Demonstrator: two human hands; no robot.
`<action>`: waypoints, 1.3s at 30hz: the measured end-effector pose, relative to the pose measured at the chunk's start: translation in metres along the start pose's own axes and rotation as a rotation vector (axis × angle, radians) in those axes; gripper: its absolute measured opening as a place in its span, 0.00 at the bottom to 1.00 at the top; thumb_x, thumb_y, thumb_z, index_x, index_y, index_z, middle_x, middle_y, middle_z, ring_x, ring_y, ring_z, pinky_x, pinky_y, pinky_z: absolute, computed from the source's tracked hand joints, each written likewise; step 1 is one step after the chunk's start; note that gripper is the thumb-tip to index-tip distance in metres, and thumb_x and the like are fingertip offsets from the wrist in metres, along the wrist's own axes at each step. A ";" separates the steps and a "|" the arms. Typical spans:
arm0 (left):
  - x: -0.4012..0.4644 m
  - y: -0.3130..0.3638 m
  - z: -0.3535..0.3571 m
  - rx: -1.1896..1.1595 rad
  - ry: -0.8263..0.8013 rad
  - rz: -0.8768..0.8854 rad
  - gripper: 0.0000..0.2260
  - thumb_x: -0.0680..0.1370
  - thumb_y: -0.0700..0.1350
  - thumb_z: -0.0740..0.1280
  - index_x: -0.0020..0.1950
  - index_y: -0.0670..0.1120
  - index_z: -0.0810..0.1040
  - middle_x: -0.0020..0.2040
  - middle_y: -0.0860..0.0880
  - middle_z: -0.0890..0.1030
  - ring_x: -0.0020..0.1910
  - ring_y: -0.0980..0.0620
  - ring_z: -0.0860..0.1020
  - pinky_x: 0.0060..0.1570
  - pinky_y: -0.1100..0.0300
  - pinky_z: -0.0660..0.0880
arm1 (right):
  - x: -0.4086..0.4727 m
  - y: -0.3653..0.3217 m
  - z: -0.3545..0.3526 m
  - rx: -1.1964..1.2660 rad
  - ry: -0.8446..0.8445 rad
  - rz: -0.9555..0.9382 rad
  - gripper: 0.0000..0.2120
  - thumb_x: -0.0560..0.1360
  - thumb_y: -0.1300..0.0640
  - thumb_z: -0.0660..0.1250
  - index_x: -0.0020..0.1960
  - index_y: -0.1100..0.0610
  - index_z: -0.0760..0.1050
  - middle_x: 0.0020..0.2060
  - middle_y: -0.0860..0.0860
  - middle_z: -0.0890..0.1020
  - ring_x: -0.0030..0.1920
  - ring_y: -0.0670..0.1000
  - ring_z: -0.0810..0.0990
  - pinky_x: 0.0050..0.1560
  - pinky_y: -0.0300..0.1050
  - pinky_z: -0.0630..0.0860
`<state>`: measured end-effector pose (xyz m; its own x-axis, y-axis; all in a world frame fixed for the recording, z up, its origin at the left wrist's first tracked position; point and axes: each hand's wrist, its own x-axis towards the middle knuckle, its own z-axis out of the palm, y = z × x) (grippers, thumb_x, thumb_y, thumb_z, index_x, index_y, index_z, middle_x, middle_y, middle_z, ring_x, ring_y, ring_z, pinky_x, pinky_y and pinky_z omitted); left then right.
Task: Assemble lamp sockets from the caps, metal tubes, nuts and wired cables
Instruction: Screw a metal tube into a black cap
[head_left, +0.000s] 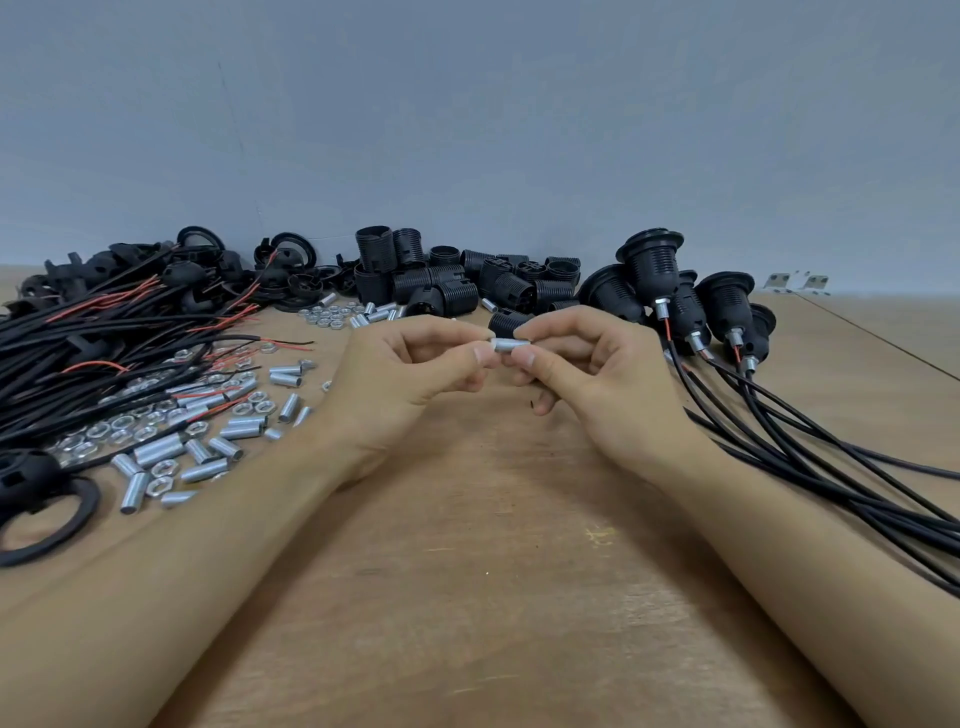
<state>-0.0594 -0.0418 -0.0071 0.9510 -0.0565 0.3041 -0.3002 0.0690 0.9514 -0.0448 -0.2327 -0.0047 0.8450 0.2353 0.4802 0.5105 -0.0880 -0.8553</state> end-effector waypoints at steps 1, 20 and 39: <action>0.001 -0.001 0.000 -0.021 -0.011 -0.014 0.12 0.66 0.47 0.76 0.46 0.44 0.86 0.46 0.38 0.85 0.41 0.48 0.82 0.46 0.59 0.80 | 0.000 0.000 0.000 0.005 -0.003 -0.008 0.06 0.75 0.63 0.71 0.52 0.61 0.79 0.40 0.55 0.86 0.41 0.52 0.85 0.34 0.45 0.81; -0.003 -0.003 -0.002 -0.070 -0.169 -0.163 0.13 0.69 0.37 0.73 0.53 0.37 0.84 0.47 0.38 0.85 0.42 0.49 0.84 0.45 0.60 0.80 | -0.004 -0.006 0.000 -0.383 -0.012 -0.177 0.06 0.75 0.57 0.73 0.44 0.61 0.81 0.33 0.46 0.83 0.34 0.46 0.82 0.35 0.43 0.78; -0.003 0.006 -0.001 -0.055 -0.060 0.066 0.18 0.68 0.36 0.63 0.55 0.44 0.83 0.43 0.42 0.86 0.55 0.45 0.83 0.54 0.58 0.76 | -0.001 -0.004 0.007 -0.196 0.095 0.036 0.13 0.78 0.54 0.68 0.37 0.58 0.75 0.27 0.50 0.80 0.27 0.48 0.75 0.29 0.47 0.71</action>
<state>-0.0645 -0.0404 -0.0021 0.9227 -0.1100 0.3696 -0.3555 0.1289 0.9258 -0.0487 -0.2256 -0.0033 0.8695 0.1374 0.4745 0.4935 -0.2835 -0.8223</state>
